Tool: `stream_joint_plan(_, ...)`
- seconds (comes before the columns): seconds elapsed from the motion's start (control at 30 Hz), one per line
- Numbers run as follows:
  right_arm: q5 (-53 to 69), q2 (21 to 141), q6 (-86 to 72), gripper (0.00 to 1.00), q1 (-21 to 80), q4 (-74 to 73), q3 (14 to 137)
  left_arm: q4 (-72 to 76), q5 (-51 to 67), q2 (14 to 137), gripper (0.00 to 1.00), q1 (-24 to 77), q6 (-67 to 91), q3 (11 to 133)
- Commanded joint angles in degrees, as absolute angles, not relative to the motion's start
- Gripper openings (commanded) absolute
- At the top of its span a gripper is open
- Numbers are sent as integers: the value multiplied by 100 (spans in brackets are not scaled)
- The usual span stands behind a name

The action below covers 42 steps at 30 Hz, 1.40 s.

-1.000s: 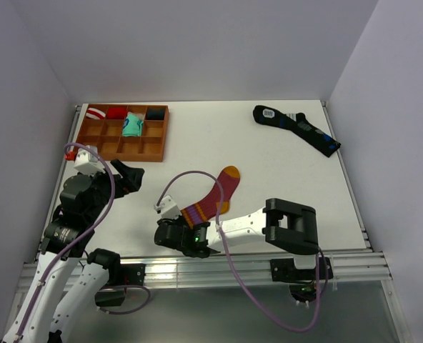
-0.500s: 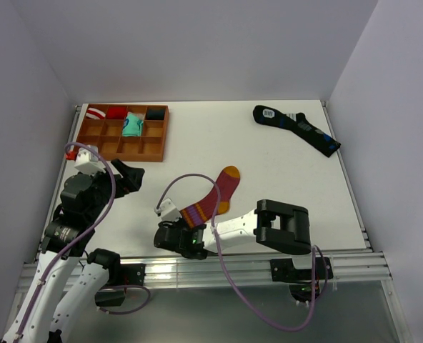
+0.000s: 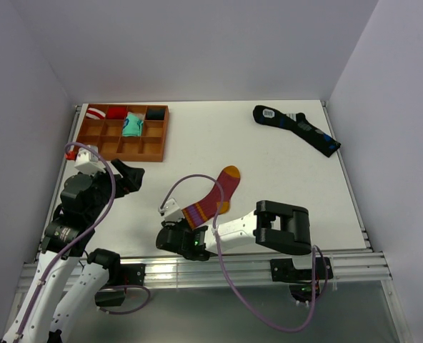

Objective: Roll the socks
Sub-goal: Pick up the sock at the center of the board.

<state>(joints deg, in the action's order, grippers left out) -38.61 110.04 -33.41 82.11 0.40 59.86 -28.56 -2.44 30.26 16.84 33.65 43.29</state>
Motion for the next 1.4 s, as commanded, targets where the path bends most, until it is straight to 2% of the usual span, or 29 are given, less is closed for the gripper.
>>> stream_joint_plan(0.0,-3858,11127,-3559,32,8227,-246,5766,-2725,-246,3041,99,1687,3366,4307)
stream_joint_plan(0.13,-3876,11171,-3577,30,8235,-360,5810,-2725,-246,3050,100,1687,3366,4307)
stream_joint_plan(0.3,-3885,11031,-3542,16,8235,-553,5932,-2725,-246,3050,99,1687,3366,4307)
stream_joint_plan(0.7,-3481,10257,-3366,15,8227,-1072,6442,-2751,-290,3006,99,1687,3375,4307)
stream_joint_plan(0.93,-2779,9967,-3375,15,8113,-924,6645,-2777,-360,2962,100,1687,3392,4315)
stream_joint_plan(1.2,-1399,8966,-3638,13,7322,-72,5872,-2777,-404,2979,99,1687,3410,4307)
stream_joint_plan(1.37,-757,8561,-3691,13,6619,-26,5573,-2795,-413,3146,100,1687,3445,4333)
